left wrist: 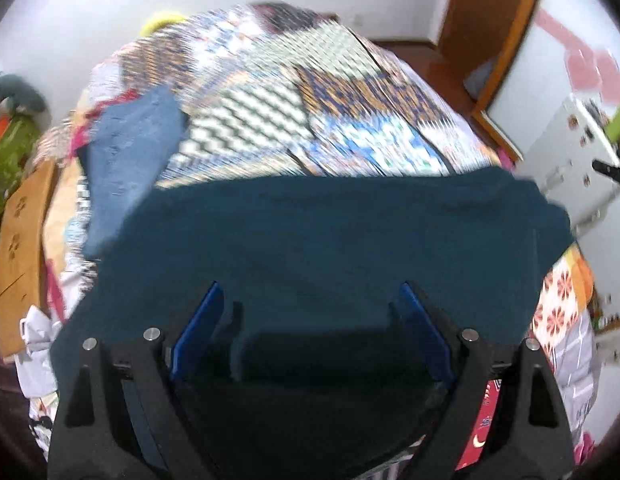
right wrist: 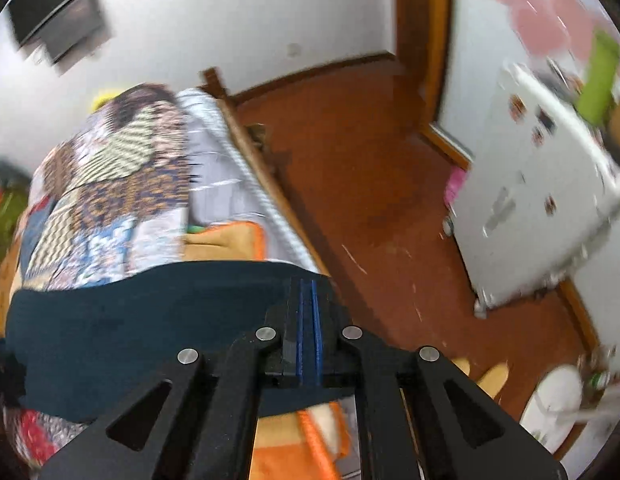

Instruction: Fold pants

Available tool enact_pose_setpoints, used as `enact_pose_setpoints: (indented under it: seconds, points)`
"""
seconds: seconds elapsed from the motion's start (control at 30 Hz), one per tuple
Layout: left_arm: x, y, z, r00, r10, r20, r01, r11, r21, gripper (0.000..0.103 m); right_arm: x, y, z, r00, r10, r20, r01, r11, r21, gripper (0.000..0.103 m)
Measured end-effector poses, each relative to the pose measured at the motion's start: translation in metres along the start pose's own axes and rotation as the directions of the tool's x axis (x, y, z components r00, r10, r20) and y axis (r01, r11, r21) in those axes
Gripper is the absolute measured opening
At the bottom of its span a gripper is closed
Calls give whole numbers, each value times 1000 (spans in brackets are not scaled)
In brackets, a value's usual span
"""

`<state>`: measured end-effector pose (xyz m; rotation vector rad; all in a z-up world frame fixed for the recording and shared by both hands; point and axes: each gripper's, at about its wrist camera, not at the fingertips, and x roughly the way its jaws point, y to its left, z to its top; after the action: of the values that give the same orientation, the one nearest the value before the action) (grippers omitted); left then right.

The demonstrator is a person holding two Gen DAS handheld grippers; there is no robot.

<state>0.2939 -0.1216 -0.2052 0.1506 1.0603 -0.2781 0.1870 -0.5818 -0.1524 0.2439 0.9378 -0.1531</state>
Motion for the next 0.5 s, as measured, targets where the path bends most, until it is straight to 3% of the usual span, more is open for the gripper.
enact_pose_setpoints:
  seconds: [0.07, 0.23, 0.5]
  points:
    - [-16, 18, 2, 999, 26, 44, -24, 999, -34, 89, -8, 27, 5, 999, 44, 27, -43, 998, -56, 10]
    - [-57, 81, -4, 985, 117, 128, -100, 986, -136, 89, -27, 120, 15, 977, 198, 81, -175, 958, -227, 31]
    - [-88, 205, -39, 955, 265, 129, -215, 926, -312, 91, -19, 263, 11, 909, 416, -12, -383, 826, -413, 39]
